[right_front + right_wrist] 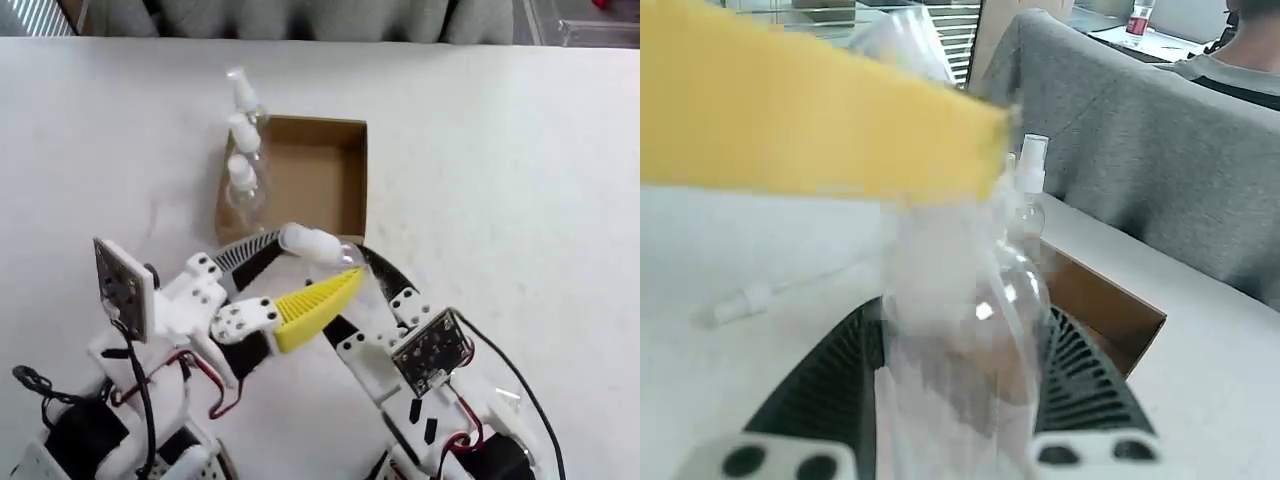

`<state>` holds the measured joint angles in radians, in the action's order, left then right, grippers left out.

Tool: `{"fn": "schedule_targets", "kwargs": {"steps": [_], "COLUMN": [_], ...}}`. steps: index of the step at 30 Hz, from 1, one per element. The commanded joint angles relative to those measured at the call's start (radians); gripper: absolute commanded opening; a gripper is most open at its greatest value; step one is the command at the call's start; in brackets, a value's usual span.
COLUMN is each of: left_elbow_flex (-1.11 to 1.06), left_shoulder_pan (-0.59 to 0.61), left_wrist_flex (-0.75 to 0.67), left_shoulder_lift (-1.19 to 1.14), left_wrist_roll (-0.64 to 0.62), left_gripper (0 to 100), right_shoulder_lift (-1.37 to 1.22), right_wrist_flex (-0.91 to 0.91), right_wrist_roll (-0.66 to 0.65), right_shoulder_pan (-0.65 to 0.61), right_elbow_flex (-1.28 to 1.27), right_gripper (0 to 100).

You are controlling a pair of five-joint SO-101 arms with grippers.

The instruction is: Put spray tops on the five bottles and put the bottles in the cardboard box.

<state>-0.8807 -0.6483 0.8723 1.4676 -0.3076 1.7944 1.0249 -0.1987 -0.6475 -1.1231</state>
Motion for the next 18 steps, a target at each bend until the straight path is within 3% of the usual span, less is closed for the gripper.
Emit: {"fn": "schedule_targets", "kwargs": {"steps": [1, 8, 14, 18], "left_elbow_flex": [0.118, 0.258, 0.285, 0.153], "left_shoulder_pan": [-0.004, -0.002, 0.107, 0.185], "left_wrist_flex": [0.101, 0.23, 0.341, 0.275], "left_shoulder_lift": [0.008, 0.01, 0.185, 0.249], "left_wrist_roll": [0.043, 0.048, 0.048, 0.066], "left_gripper": [29, 29, 28, 14], "right_shoulder_lift": [0.005, 0.005, 0.005, 0.005], "right_wrist_flex": [0.002, 0.004, 0.004, 0.002], "right_wrist_roll": [0.009, 0.009, 0.009, 0.009], "right_shoulder_pan": [0.015, 0.015, 0.016, 0.012], "right_elbow_flex": [0.006, 0.006, 0.006, 0.009], "right_gripper": [1.5, 1.5, 1.5, 1.5]}}
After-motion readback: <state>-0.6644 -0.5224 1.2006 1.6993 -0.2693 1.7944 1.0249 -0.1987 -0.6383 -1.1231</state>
